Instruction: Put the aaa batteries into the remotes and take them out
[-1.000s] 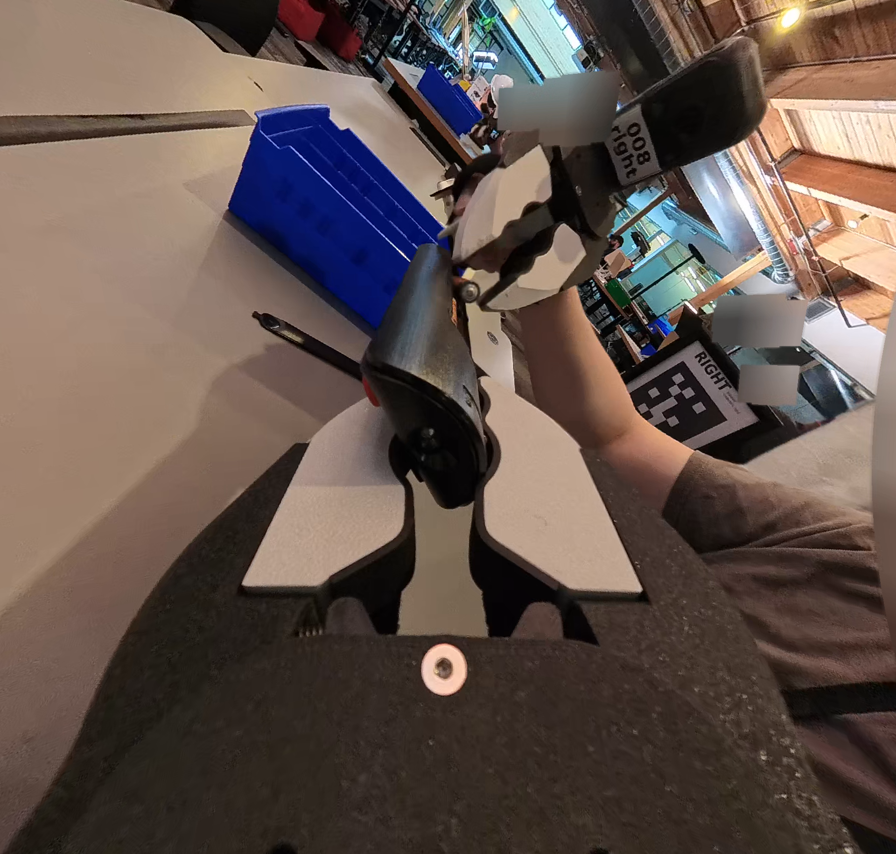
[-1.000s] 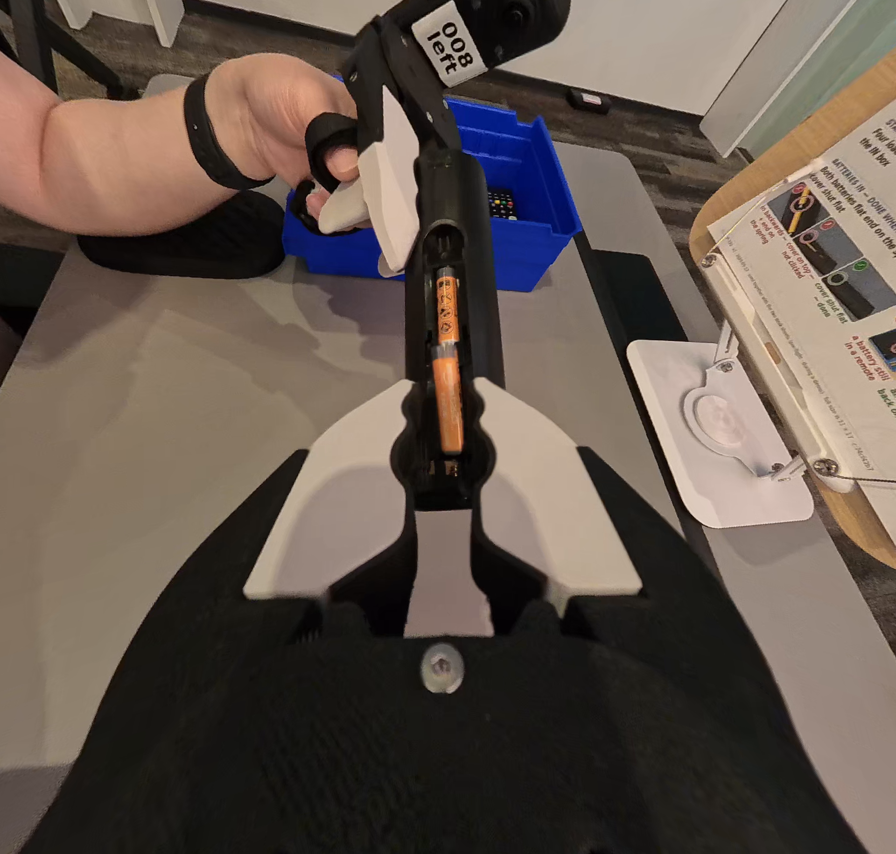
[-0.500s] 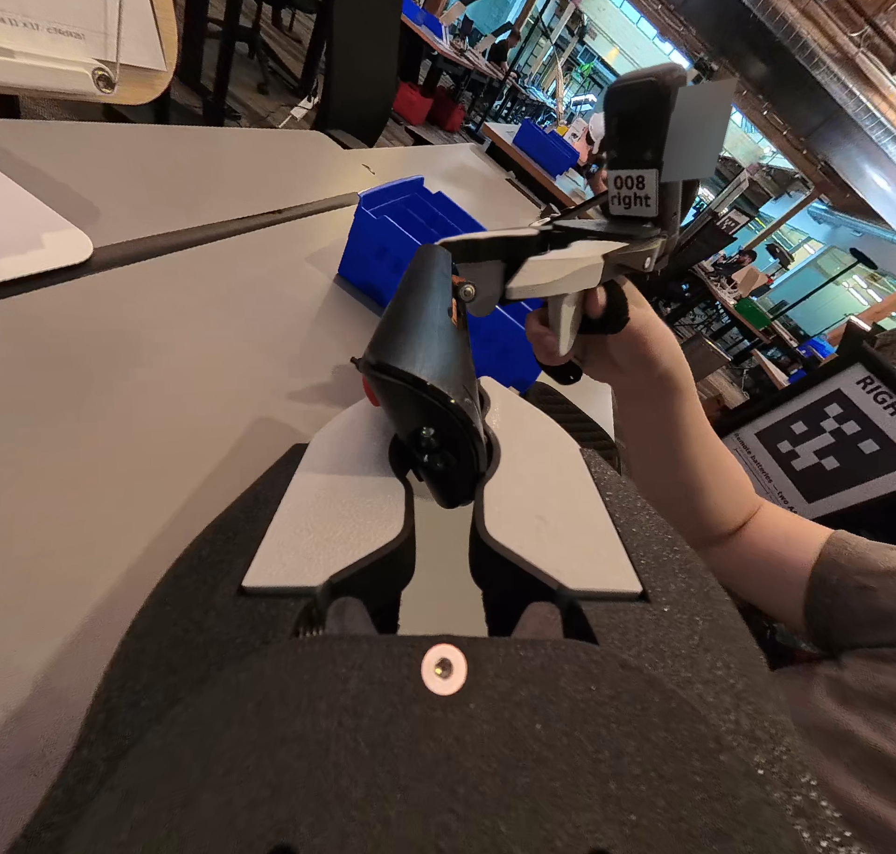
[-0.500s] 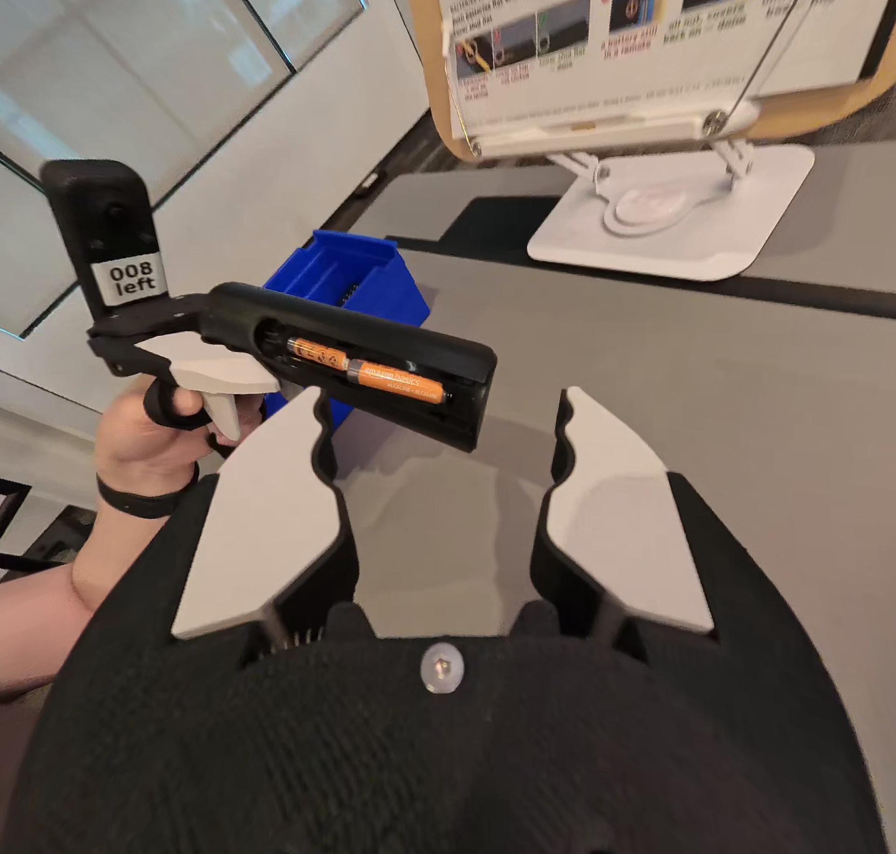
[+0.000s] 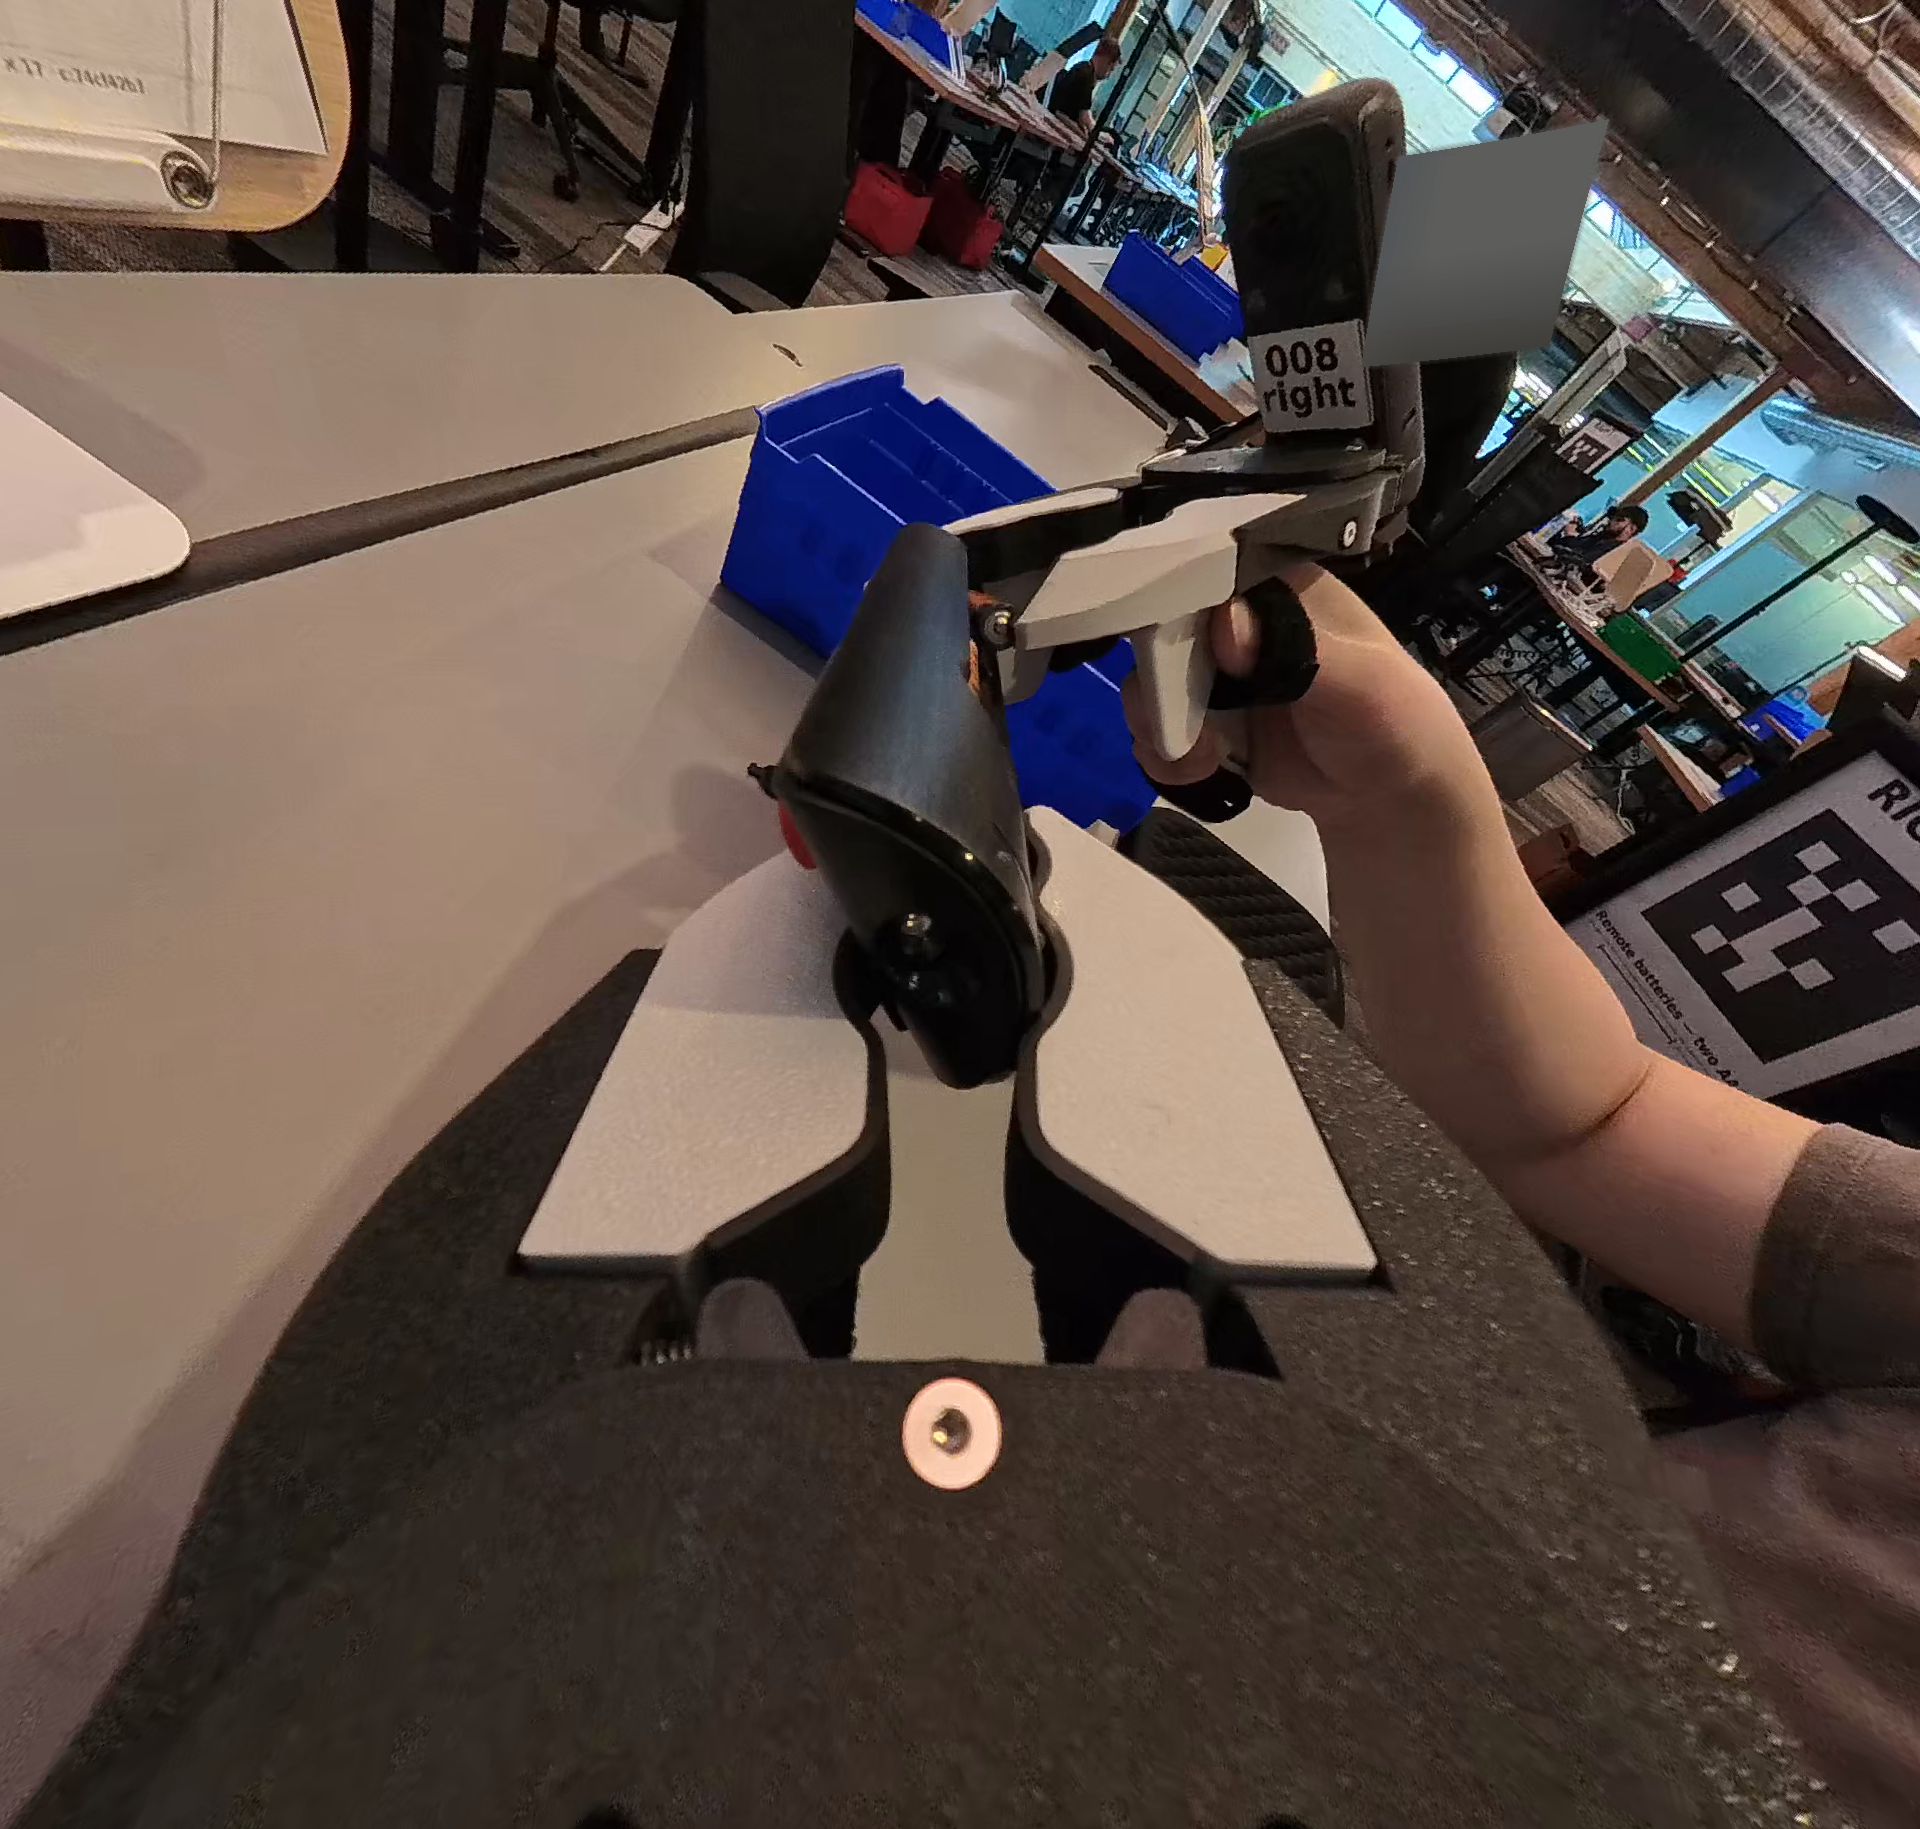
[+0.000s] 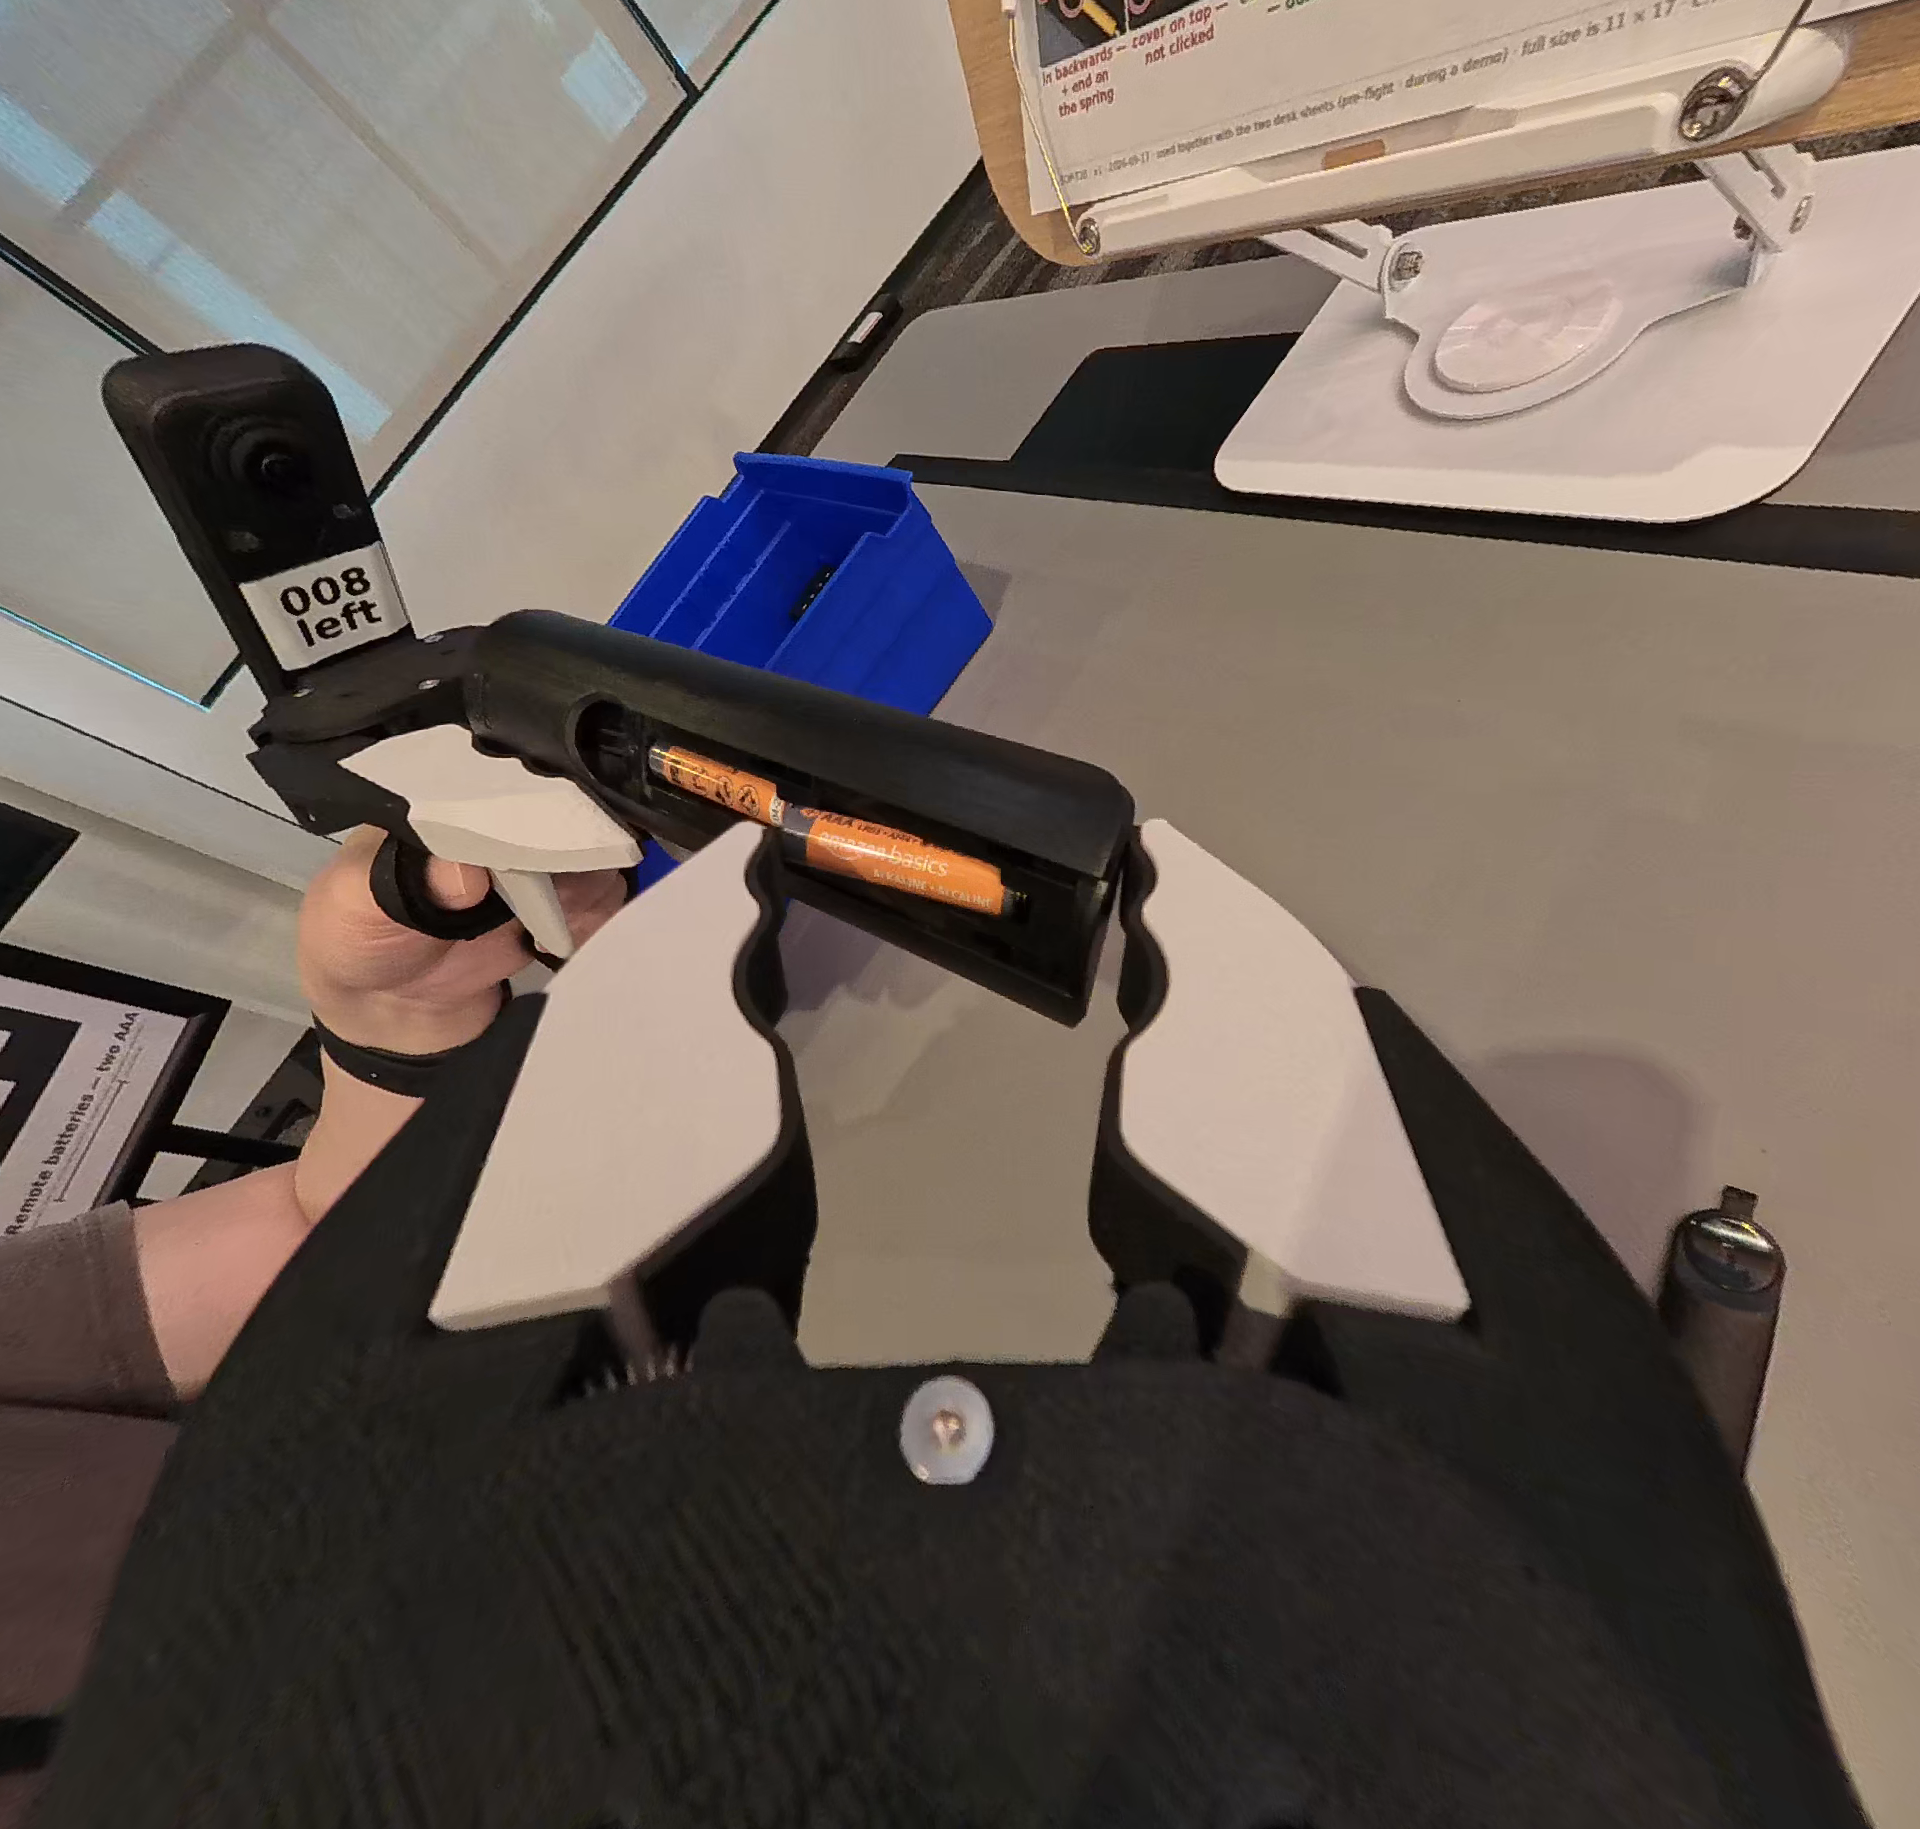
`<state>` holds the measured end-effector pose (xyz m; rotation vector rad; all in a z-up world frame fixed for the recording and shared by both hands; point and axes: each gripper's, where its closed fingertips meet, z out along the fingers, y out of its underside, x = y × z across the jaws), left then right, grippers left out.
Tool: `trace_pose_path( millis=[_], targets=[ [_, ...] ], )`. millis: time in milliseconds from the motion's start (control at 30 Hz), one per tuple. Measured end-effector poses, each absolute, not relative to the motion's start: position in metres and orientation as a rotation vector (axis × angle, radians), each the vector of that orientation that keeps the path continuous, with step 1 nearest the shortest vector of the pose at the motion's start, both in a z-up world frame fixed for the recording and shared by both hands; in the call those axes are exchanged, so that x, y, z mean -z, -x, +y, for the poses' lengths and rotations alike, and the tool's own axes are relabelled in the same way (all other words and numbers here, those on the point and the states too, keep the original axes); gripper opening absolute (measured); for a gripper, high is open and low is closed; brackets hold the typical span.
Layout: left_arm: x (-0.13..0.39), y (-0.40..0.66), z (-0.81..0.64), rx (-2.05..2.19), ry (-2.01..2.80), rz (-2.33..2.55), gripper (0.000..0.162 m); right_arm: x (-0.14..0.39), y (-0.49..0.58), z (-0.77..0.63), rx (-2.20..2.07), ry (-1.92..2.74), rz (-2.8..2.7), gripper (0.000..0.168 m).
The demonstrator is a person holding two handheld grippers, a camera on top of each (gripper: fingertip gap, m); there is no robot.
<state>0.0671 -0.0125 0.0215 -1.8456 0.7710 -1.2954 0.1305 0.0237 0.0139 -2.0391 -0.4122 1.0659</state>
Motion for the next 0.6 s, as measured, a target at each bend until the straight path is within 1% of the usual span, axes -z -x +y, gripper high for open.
trace_pose_path(
  millis=[500, 567, 600],
  targets=[
    [-0.03, -0.067, -0.016, 1.256, 1.802, 0.803, 0.021, -0.024, -0.13, 0.021, -1.034, 1.997, -0.44, 0.064],
    [-0.031, -0.068, -0.018, 1.263, 1.795, 0.809, 0.021, -0.029, -0.129, 0.02, -1.06, 1.983, -0.416, 0.066],
    [-0.031, -0.068, -0.018, 1.262, 1.793, 0.809, 0.021, -0.032, -0.128, 0.02, -1.085, 1.975, -0.399, 0.07]
  ],
)
